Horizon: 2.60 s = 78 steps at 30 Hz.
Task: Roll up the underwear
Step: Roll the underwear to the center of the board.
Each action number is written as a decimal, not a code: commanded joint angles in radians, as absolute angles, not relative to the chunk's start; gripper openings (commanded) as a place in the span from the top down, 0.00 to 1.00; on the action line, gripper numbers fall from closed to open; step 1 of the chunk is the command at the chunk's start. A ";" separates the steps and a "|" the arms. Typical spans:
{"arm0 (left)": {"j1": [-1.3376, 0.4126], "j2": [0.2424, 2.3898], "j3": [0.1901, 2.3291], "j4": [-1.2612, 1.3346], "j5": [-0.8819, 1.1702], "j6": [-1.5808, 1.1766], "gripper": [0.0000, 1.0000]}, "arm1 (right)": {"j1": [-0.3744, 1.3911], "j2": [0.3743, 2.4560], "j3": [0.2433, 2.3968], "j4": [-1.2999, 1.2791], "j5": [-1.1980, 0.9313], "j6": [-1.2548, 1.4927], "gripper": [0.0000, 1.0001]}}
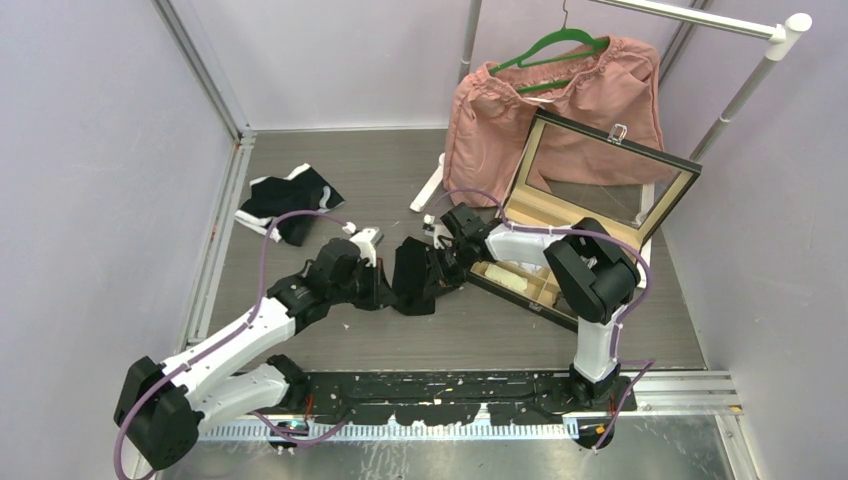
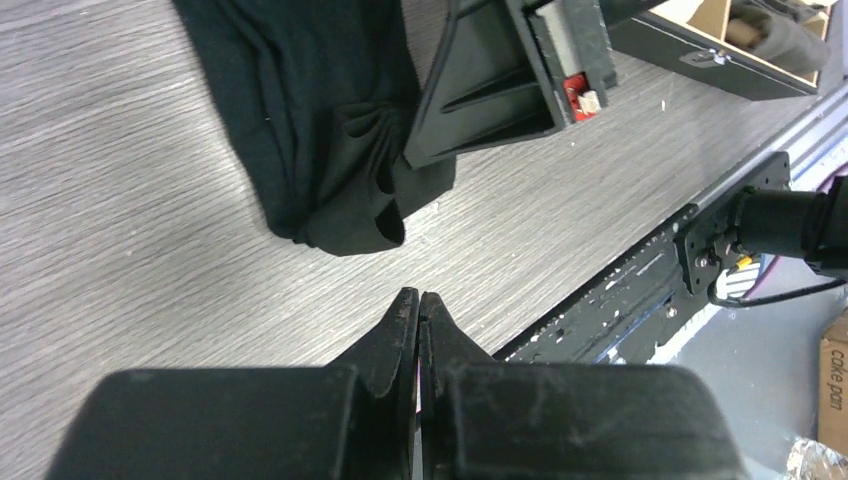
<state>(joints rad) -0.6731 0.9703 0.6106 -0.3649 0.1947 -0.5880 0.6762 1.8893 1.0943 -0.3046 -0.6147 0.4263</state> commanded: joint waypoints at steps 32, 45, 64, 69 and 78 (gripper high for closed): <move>-0.842 1.282 0.658 -0.150 -0.234 -0.595 0.99 | 0.649 1.956 1.158 -0.402 -0.565 0.427 0.89; -0.802 1.364 0.620 -0.124 -0.218 -0.622 0.99 | 0.649 1.952 1.158 -0.396 -0.573 0.432 0.81; -0.780 1.457 0.595 -0.184 -0.263 -0.691 0.99 | 0.649 1.829 1.130 -0.378 -0.536 0.460 0.67; -0.778 1.459 0.591 -0.186 -0.256 -0.692 0.99 | 0.648 1.811 1.124 -0.395 -0.472 0.445 0.67; -0.778 1.473 0.583 -0.172 -0.239 -0.694 0.99 | 0.648 1.842 1.120 -0.403 -0.432 0.428 0.69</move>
